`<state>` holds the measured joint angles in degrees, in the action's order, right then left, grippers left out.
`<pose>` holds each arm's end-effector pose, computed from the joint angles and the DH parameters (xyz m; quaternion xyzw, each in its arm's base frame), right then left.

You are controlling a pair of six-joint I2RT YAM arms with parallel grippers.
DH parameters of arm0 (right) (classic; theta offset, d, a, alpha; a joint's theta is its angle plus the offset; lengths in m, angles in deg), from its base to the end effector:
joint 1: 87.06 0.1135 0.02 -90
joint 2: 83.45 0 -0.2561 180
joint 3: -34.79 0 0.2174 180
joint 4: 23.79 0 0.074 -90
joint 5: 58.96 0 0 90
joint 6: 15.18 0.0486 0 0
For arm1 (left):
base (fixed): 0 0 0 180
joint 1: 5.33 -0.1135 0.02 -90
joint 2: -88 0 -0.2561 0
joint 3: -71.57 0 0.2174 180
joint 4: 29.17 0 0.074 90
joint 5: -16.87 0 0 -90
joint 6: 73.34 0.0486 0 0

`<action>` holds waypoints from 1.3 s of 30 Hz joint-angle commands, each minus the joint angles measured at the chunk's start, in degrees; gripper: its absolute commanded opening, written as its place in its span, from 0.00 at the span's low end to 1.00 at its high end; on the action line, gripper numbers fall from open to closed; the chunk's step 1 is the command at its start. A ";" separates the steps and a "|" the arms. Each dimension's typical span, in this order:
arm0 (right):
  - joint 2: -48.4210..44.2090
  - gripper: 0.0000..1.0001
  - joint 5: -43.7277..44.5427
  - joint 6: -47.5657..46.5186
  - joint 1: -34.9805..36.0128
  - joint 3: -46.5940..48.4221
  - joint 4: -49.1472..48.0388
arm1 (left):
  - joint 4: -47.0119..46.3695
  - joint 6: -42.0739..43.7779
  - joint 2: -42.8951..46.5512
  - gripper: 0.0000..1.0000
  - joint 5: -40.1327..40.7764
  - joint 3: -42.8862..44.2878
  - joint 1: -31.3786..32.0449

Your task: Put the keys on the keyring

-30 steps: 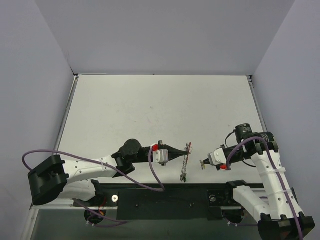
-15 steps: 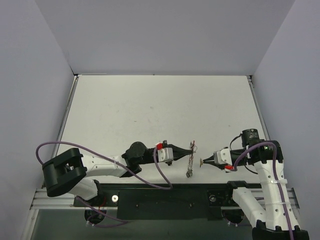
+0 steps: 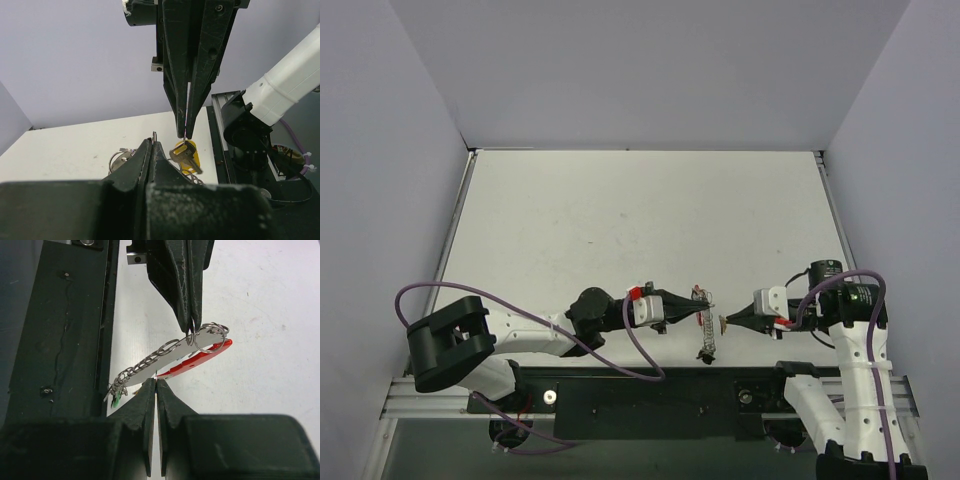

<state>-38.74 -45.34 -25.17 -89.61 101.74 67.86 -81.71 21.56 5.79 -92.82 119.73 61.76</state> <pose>0.0713 0.0441 0.2960 -0.6540 0.4271 0.2710 0.5624 0.0935 -0.2634 0.2835 0.4506 0.3842 -0.4985 0.6331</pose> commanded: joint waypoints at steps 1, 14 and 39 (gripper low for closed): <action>-0.24 0.00 -5.44 6.79 -1.14 0.39 7.79 | -7.47 -1.92 0.21 0.00 1.31 0.03 0.41; 0.91 0.00 -3.95 12.53 -1.76 2.59 0.92 | -12.30 -6.40 -2.86 0.00 -0.53 -0.06 -0.12; 1.17 0.00 -1.49 23.61 -0.97 1.36 -10.24 | -12.48 -7.28 -3.21 0.00 -1.59 1.08 -0.03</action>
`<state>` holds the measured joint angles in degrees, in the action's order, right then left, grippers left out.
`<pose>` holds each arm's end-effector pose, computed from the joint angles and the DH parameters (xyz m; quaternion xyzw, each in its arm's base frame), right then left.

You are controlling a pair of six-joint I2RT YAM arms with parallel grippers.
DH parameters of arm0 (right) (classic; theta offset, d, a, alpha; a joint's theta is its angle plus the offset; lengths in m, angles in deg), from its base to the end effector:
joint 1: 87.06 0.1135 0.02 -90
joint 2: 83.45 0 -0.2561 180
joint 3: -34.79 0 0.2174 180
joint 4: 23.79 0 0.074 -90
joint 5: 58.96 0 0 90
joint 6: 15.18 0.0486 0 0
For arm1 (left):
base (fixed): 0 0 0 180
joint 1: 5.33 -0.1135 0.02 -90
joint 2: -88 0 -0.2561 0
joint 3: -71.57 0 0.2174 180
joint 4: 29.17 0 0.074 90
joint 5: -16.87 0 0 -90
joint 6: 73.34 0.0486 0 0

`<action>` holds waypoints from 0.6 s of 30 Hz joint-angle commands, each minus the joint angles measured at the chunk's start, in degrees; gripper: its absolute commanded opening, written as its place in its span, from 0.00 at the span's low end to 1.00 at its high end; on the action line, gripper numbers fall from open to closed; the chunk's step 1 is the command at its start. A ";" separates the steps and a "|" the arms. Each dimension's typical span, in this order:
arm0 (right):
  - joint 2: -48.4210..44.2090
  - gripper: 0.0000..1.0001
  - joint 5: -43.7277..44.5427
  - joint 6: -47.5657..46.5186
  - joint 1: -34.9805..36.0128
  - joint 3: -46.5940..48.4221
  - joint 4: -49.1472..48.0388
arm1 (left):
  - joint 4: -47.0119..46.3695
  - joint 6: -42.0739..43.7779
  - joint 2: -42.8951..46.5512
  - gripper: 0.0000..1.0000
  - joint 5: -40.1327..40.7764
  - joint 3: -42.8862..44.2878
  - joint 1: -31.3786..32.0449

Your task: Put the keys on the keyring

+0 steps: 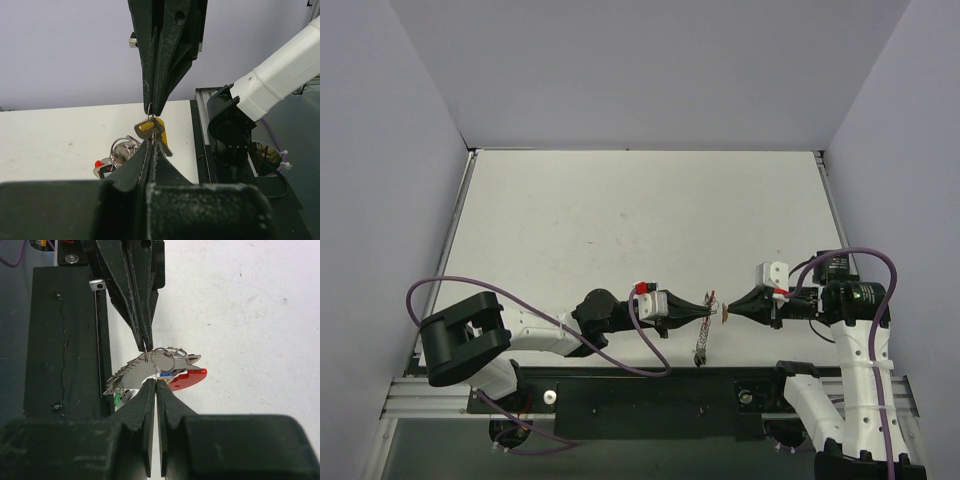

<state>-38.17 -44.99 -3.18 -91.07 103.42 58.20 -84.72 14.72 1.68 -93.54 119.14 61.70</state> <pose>0.0871 0.0412 0.3084 -0.5894 0.5057 0.3078 0.5497 0.0966 -0.2714 0.2675 0.4356 0.4181 -0.5344 0.5915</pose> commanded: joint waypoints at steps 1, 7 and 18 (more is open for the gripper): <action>0.60 0.00 -1.84 1.62 0.93 -0.67 -0.50 | -9.29 -0.35 0.89 0.00 -0.78 1.85 0.04; 0.52 0.00 -1.23 2.32 1.73 -1.03 -1.55 | -8.59 -0.35 0.81 0.00 -0.95 2.37 0.04; 0.08 0.00 -1.05 3.55 2.87 -1.73 -2.69 | -8.59 -0.18 -0.16 0.00 0.01 3.25 0.30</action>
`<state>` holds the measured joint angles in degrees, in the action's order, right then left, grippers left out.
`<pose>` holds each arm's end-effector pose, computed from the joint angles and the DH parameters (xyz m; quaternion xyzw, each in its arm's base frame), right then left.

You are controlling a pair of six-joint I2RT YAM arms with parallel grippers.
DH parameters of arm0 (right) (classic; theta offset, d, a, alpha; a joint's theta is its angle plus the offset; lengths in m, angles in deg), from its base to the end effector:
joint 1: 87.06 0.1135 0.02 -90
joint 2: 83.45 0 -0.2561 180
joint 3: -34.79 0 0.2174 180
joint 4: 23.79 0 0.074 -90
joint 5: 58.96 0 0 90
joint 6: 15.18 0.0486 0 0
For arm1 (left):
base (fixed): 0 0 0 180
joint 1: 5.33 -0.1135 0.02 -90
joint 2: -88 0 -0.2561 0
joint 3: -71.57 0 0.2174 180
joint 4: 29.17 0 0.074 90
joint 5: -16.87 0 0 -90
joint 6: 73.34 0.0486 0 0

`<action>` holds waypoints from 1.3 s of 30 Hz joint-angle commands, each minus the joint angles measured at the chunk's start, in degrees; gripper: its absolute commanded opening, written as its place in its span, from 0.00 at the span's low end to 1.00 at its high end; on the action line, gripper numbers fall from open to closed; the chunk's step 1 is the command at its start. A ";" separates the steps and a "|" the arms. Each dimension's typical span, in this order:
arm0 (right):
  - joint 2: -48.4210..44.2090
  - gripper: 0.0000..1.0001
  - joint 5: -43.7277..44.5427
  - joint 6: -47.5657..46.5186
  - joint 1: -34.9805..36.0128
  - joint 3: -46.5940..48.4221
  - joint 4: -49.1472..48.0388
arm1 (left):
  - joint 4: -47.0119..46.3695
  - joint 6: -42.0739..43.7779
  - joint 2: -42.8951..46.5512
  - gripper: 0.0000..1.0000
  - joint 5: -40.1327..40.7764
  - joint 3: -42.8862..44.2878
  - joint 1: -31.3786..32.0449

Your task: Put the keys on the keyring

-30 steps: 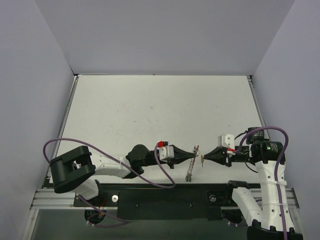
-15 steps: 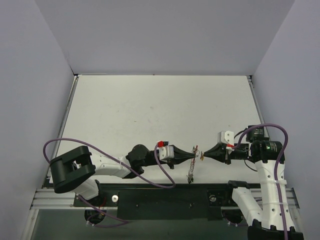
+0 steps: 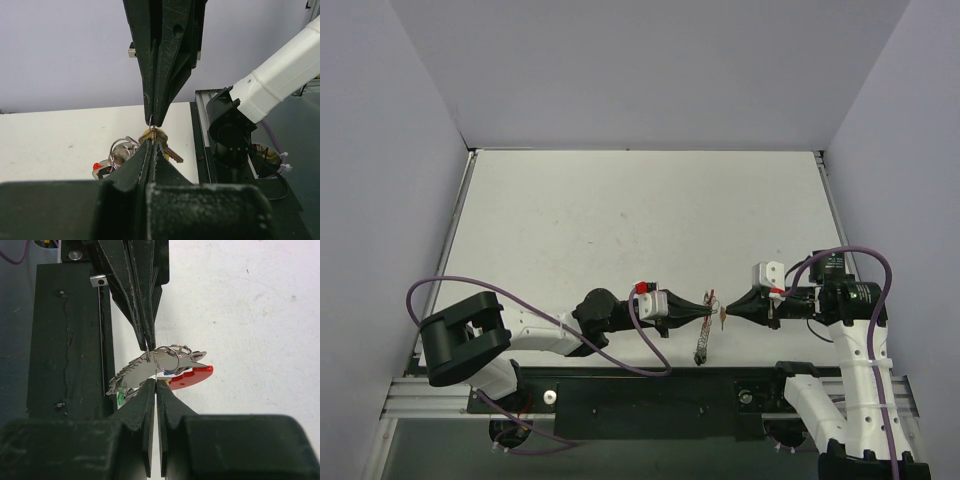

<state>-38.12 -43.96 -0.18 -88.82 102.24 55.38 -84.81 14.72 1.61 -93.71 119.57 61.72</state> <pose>0.0898 0.0442 0.3048 -0.5924 0.5076 0.3179 0.5388 0.0967 -0.2722 0.2695 0.4352 0.4144 -0.5360 0.5929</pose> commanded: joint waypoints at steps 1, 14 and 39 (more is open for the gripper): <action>0.12 0.00 -2.08 0.30 0.79 -0.55 0.04 | -8.50 -0.18 -0.27 0.00 0.19 2.90 0.37; -0.05 0.00 -3.13 0.12 1.32 -0.46 0.30 | -8.06 0.35 -0.27 0.00 1.06 3.08 0.63; 0.03 0.00 -3.58 0.38 2.64 -0.29 -0.31 | -6.56 1.14 0.08 0.00 1.77 3.17 0.98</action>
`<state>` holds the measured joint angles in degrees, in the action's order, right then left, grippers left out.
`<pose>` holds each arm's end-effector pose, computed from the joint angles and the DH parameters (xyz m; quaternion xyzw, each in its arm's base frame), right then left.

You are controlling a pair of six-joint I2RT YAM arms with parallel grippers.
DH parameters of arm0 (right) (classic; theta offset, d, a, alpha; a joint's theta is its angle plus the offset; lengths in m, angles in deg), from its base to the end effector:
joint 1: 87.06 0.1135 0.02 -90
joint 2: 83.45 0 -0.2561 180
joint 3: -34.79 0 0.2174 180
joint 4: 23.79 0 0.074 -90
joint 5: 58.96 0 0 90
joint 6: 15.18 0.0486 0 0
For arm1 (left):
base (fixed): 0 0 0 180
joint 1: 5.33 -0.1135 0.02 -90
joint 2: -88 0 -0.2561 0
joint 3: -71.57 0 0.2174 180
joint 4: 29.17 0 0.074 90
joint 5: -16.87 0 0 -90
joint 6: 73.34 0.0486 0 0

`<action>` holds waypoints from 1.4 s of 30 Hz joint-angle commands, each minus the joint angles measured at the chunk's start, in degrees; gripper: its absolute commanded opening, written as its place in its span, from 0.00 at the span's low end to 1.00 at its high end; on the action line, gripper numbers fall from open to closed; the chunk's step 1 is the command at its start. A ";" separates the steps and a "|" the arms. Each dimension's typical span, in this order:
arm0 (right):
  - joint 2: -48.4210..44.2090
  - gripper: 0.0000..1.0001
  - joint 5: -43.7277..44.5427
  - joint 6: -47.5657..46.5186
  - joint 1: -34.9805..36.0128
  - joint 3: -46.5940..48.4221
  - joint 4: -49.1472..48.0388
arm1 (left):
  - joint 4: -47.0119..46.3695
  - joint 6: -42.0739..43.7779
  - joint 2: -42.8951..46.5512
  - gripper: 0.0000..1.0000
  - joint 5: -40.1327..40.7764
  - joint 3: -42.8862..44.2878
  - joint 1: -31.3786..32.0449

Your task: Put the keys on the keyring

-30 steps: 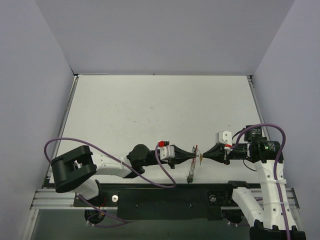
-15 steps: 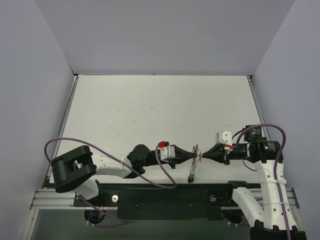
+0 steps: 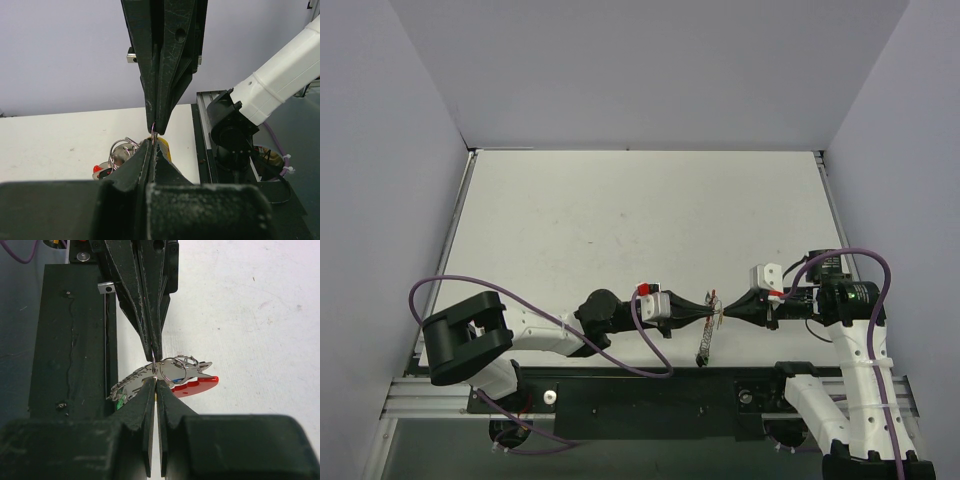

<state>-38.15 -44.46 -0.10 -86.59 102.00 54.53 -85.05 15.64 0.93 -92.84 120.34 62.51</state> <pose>0.0888 0.0478 0.3049 -0.6028 0.4908 0.3285 0.5365 0.0948 -0.2763 0.2707 0.4358 0.4098 -0.5329 0.5985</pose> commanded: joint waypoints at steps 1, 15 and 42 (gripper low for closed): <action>0.05 0.00 -2.72 0.30 0.41 0.13 0.54 | -6.24 0.31 1.11 0.00 1.07 2.06 0.19; 0.14 0.00 -2.01 -2.43 -0.21 1.80 2.38 | -1.58 3.47 4.98 0.00 0.54 -0.23 0.11; 2.25 0.00 0.62 -42.43 4.80 1.36 23.31 | 18.64 18.77 12.80 0.00 -0.95 2.14 0.37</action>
<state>-37.10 -41.23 -36.33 -81.22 103.25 67.18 -63.65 32.71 12.34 -93.06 119.64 62.51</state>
